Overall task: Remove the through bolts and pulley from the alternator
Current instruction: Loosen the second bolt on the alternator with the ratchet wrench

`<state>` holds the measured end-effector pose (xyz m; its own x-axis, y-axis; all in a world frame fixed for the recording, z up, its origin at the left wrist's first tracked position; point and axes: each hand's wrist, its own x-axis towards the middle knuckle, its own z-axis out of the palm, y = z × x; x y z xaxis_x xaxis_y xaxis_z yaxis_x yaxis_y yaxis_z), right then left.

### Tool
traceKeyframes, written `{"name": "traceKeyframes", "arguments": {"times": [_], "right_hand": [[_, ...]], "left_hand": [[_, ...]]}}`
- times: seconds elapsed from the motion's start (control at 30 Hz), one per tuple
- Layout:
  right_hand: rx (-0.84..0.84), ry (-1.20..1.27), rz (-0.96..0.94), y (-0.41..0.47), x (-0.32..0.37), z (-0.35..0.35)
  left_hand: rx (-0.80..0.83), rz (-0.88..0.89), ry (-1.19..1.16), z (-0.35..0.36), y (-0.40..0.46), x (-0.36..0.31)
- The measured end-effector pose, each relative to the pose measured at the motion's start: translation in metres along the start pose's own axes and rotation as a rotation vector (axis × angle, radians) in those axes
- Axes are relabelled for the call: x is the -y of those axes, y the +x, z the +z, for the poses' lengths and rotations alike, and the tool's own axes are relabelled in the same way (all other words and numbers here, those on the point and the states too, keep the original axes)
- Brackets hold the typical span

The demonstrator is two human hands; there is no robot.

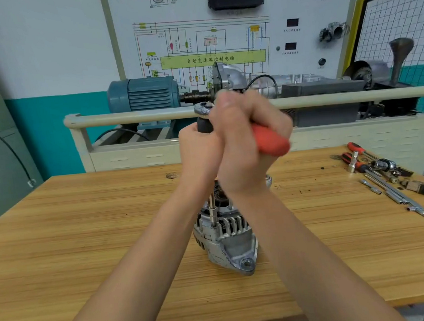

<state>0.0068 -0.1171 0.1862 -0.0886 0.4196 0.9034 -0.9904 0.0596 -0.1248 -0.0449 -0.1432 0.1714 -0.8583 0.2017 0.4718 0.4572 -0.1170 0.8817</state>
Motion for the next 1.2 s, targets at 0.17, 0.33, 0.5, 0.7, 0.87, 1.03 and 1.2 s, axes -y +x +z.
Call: {"name": "traceKeyframes", "arguments": {"times": [0.17, 0.33, 0.5, 0.7, 0.87, 1.03, 1.2], "right_hand": [[0.0, 0.002, 0.024, -0.002, 0.004, 0.006], [-0.098, 0.532, 0.482, 0.027, 0.001, -0.017], [-0.297, 0.832, 0.657, 0.036, -0.005, -0.039], [-0.09, 0.442, 0.35, 0.018, 0.002, -0.021], [0.04, -0.043, -0.034, -0.005, 0.003, 0.007], [-0.021, 0.153, 0.151, 0.007, 0.004, 0.001], [-0.166, 0.657, 0.579, 0.032, 0.001, -0.029]], "left_hand": [[0.027, 0.133, -0.101, -0.006, -0.007, -0.002], [0.378, -0.112, -0.36, -0.025, 0.0, -0.002], [0.471, -0.078, -0.316, -0.02, -0.002, -0.001], [0.338, -0.09, -0.245, -0.015, 0.001, -0.002], [0.206, 0.217, -0.113, -0.004, -0.004, -0.006], [0.179, 0.02, -0.208, -0.015, -0.002, 0.001], [0.513, -0.062, -0.379, -0.028, 0.002, 0.004]]}}
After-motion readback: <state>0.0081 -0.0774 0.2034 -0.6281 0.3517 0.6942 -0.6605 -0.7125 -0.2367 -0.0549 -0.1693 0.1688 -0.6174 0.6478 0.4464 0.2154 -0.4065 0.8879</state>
